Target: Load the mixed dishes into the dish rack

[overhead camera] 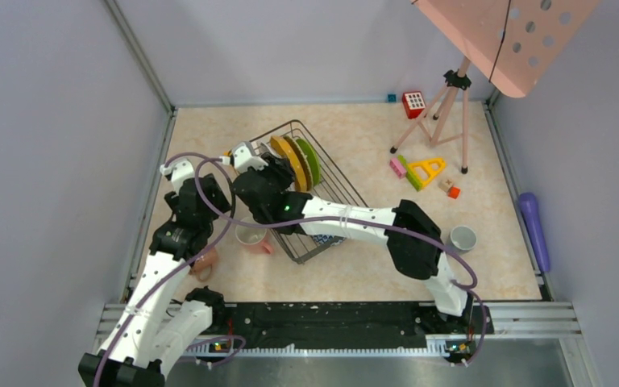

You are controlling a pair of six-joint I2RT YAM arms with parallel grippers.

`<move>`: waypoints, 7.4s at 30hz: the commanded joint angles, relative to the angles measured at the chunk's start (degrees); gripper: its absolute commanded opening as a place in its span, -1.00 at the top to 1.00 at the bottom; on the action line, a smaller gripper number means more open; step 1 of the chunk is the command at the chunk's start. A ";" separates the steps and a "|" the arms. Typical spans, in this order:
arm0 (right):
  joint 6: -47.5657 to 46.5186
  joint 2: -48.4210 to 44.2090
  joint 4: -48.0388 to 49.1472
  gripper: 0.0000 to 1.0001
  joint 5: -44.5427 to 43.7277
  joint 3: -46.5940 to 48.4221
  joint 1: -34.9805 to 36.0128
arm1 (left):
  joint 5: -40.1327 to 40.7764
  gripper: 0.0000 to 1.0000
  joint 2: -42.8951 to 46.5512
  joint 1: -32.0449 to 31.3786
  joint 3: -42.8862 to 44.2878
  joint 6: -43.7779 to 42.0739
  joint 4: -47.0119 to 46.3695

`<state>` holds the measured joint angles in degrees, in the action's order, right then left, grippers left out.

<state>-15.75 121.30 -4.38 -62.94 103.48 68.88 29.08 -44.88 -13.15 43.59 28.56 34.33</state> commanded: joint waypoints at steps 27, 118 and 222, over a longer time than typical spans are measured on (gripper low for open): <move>62.18 -45.59 -32.37 -0.42 27.82 -37.71 -9.06 | -26.30 -0.48 -3.16 0.14 0.36 -10.10 -5.23; 62.96 -62.65 -43.92 -0.22 38.12 -59.54 -62.05 | -21.99 -0.36 -6.31 0.13 1.91 -5.53 2.76; 57.13 -80.95 -4.08 -0.56 83.29 -61.44 -49.84 | -16.42 1.00 -20.51 -38.66 12.00 -12.58 -23.13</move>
<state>50.26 41.34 1.39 26.55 39.29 18.59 2.17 -67.16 -51.86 52.95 35.68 6.46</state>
